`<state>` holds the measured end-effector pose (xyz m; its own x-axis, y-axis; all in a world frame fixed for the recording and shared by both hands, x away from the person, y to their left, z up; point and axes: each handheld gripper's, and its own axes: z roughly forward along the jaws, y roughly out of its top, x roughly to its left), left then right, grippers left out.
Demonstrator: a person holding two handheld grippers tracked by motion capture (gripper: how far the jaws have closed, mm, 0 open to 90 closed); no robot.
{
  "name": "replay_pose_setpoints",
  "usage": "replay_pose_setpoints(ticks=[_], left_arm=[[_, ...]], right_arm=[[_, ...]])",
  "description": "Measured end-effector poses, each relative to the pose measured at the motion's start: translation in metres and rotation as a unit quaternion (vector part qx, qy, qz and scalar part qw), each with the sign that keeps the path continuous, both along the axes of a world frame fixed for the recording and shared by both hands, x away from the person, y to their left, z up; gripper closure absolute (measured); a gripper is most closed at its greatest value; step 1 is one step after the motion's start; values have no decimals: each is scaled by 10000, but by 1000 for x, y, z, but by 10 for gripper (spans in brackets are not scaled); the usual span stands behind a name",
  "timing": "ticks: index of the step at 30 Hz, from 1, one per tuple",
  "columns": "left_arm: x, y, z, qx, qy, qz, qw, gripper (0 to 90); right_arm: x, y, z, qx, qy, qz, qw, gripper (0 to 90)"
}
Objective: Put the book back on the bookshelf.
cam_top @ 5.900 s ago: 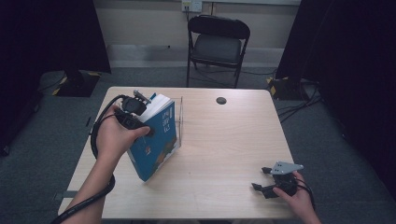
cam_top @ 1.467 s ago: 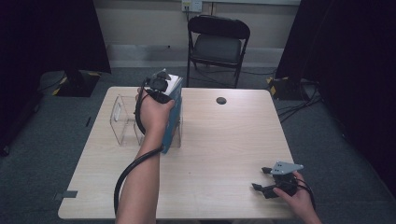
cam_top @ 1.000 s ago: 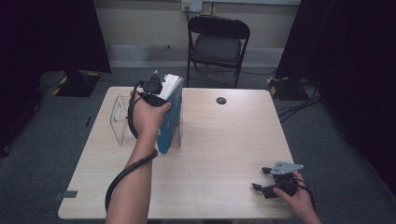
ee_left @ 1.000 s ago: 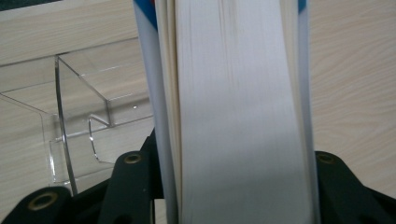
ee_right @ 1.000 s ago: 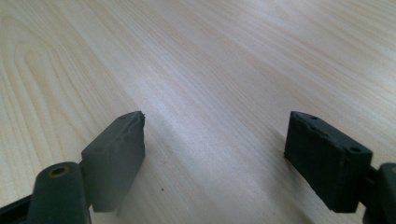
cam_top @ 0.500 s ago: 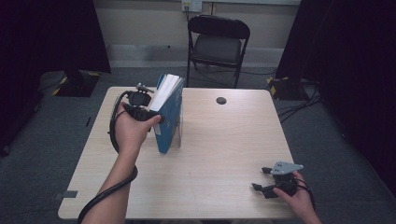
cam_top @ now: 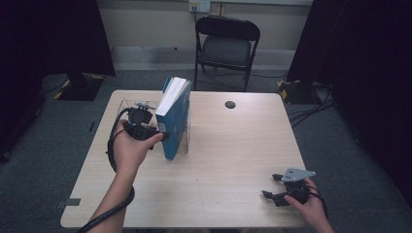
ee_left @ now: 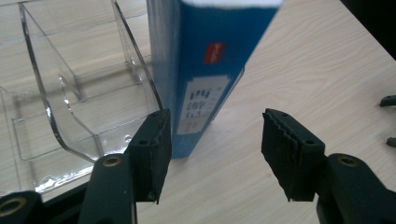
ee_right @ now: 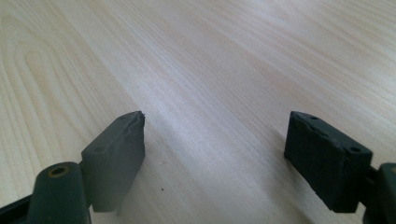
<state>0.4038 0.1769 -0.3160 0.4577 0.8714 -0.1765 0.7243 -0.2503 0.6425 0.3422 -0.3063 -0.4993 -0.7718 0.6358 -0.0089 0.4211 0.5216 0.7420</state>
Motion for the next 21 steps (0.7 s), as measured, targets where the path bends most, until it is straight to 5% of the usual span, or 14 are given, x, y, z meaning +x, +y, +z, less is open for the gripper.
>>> replay_pose_setpoints(ticks=[21], left_arm=[[-23, 8, -44, -295, 83, -207, 9993, 386]], right_arm=[[0, 0, 0, -2, 6, 11, 10000, 196]])
